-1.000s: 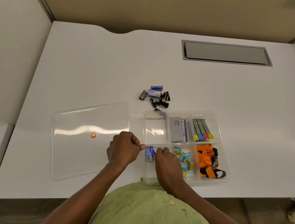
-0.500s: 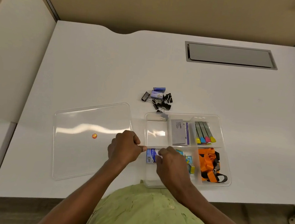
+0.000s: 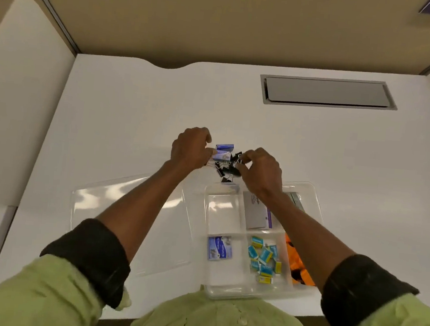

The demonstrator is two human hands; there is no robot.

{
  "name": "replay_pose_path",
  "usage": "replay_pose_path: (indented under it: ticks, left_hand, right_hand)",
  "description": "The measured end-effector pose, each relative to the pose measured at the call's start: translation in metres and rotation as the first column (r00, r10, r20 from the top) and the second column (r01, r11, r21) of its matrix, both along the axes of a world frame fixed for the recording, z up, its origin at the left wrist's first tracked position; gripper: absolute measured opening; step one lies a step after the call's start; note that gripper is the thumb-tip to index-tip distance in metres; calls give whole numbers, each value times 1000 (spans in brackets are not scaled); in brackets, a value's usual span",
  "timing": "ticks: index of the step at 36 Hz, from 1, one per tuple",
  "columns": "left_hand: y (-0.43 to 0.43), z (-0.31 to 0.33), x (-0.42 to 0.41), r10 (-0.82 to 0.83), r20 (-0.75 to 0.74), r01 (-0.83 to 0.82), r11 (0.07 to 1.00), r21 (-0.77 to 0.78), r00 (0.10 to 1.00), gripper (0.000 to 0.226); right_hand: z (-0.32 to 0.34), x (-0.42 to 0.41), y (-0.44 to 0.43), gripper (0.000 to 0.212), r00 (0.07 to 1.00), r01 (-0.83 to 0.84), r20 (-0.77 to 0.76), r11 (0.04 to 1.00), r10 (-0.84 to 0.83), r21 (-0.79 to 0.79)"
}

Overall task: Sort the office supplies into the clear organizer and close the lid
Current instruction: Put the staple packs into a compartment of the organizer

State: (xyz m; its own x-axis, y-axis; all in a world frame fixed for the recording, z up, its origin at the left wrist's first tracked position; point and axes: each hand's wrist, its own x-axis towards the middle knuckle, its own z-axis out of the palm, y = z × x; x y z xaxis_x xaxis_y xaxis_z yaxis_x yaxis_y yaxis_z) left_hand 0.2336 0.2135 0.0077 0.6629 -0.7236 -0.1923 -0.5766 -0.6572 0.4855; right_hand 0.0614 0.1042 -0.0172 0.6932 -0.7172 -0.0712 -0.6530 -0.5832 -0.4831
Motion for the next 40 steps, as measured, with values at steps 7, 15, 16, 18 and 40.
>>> replay_pose_path:
  ticks: [7, 15, 16, 18, 40]
  left_hand:
    - [-42, -21, 22, -254, -3, 253, 963, 93, 967, 42]
    - [-50, -42, 32, -199, -116, 202, 979, 16, 973, 18]
    - [-50, -44, 33, -175, -131, 176, 984, -3, 976, 16]
    - [-49, -48, 34, -119, -162, 113, 993, -45, 980, 16]
    - [83, -24, -18, 316, -577, -597, 696, -398, 753, 20]
  right_hand:
    - [-13, 38, -23, 32, 989, -125, -71, 991, 128, 40]
    - [-33, 52, -31, 38, 972, -193, -135, 981, 193, 14]
    - [-35, 53, -31, 39, 968, -204, -143, 979, 204, 12]
    - [-37, 54, -32, 37, 968, -205, -149, 979, 204, 9]
    - [42, -78, 53, 22, 901, -36, 418, 941, -114, 336]
